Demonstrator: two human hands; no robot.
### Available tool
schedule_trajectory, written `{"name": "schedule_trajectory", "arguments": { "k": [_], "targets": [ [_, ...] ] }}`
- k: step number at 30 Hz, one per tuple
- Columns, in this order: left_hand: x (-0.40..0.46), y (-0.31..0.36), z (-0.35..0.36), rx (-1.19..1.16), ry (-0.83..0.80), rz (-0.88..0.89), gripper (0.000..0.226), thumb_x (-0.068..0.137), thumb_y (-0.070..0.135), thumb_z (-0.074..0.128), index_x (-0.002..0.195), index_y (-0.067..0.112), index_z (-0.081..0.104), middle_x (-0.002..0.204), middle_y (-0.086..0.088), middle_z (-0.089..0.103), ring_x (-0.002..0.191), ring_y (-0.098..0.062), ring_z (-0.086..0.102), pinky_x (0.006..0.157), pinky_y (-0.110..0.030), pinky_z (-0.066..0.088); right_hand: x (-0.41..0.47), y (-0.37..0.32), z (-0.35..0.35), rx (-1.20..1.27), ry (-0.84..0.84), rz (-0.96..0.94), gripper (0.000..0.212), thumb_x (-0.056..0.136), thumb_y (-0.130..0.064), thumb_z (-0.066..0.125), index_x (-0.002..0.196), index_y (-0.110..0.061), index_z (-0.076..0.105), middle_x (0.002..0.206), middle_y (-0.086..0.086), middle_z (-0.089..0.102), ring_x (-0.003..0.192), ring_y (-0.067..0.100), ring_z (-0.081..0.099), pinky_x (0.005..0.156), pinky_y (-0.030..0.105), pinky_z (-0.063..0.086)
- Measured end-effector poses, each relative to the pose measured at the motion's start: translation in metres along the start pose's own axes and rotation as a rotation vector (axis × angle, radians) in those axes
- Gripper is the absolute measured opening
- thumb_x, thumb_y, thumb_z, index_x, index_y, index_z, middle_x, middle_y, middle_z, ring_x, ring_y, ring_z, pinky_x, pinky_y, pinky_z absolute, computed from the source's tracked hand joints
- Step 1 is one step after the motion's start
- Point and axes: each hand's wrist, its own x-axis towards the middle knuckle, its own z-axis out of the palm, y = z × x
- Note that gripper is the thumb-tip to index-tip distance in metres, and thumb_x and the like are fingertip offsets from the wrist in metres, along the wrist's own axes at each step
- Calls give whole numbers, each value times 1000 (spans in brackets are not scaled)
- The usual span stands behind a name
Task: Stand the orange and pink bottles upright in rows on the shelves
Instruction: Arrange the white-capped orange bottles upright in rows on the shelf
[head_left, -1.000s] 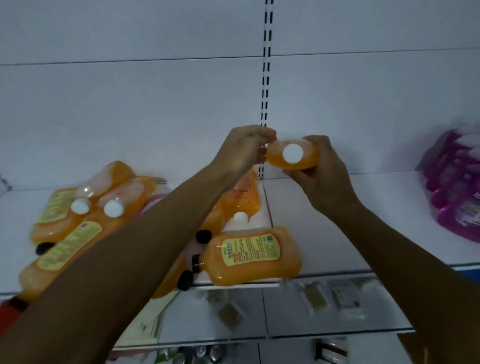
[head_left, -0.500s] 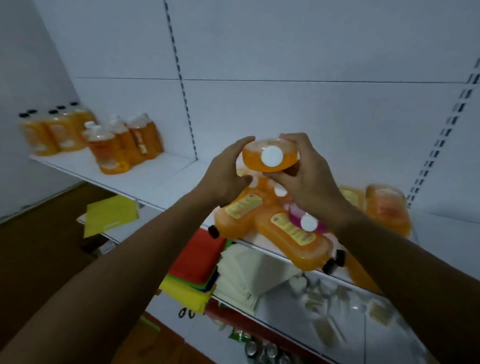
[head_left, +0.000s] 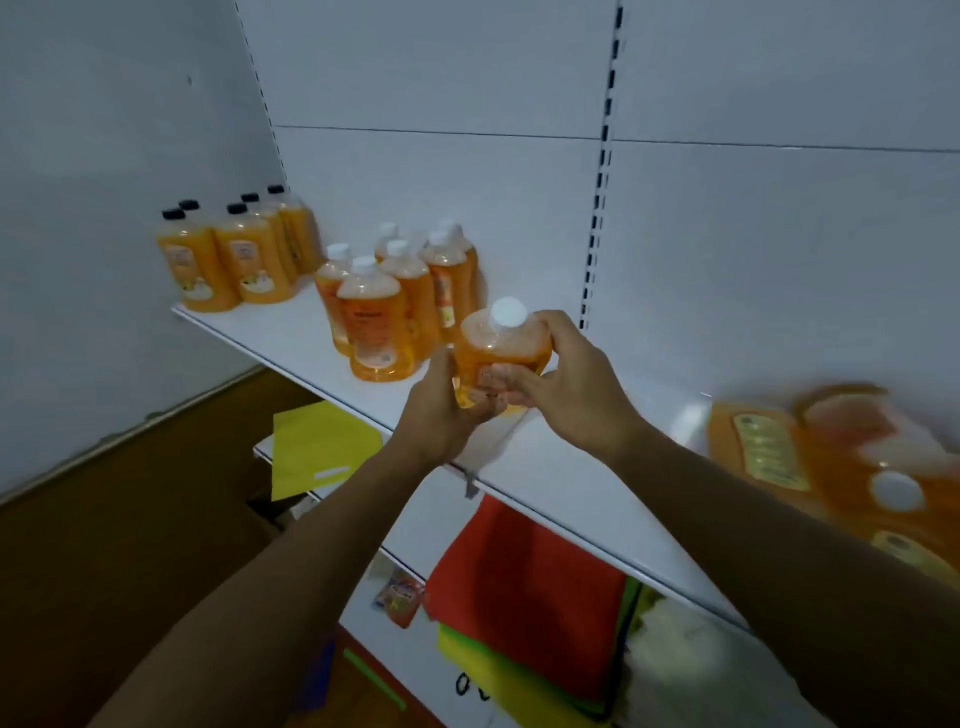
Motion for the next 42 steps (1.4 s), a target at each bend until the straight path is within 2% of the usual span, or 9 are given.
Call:
{"name": "schedule_trajectory", "arguments": {
  "k": [4,11,13,17,24,27,30,34,42],
  "targets": [
    [47,-44,-9,-29,-23,-1,58,83,30,75,131,19,44,121,5,61,107,-5,59,90,-39,54,57,15,33,-81,-4,28,56,84,-36,72,130,-21,43,116,-5,57,101,12,57,76,11,47],
    [120,-77,12,-144,-2,25,48,90,19,68,132,12,47,111,20,58,100,20,54,75,-2,43,135,53,47,-198,105,104,59,88,-37,67,137,-19,40,117,-5,54,99,10,53,69,8,38],
    [135,-83,21,-184,6,10,49,91,23,66,133,11,47,114,14,61,106,11,57,82,-8,47,151,62,49,-225,130,124,59,88,-37,66,138,-19,40,115,-7,53,98,8,51,67,6,34],
    [157,-100,35,-134,14,-5,66,84,66,52,135,24,46,124,5,62,116,-14,58,96,-41,52,173,76,51,-217,206,203,58,85,-39,70,130,-18,41,109,-7,53,92,9,53,63,7,35],
    [162,-105,45,7,21,-58,49,91,54,49,135,35,42,123,8,60,115,-13,57,95,-41,52,179,92,58,-162,335,240,50,85,-44,68,123,-17,52,99,-12,57,86,5,57,66,7,39],
    [159,-101,42,68,-45,-84,45,93,32,56,135,17,47,122,-6,62,111,-25,60,92,-41,51,173,93,64,-132,351,226,48,86,-40,69,125,-19,52,98,-14,57,85,4,58,70,11,44],
    [147,-93,39,208,-23,-150,34,92,24,58,119,4,54,107,-15,63,99,-32,61,83,-41,49,158,92,59,-174,274,219,55,88,-34,68,134,-15,44,106,-9,53,95,10,57,83,28,51],
    [117,-77,43,151,90,-55,37,91,32,60,123,18,48,114,-1,60,104,-19,59,88,-37,54,128,91,33,-373,183,286,73,87,-41,66,146,-16,31,133,6,50,114,26,56,94,46,49],
    [77,0,111,264,-326,227,59,90,30,65,143,22,40,146,2,45,130,-16,44,105,-21,29,33,80,-76,-704,82,347,57,92,-41,59,141,-19,41,143,5,46,130,25,43,106,41,39]
  ]
}}
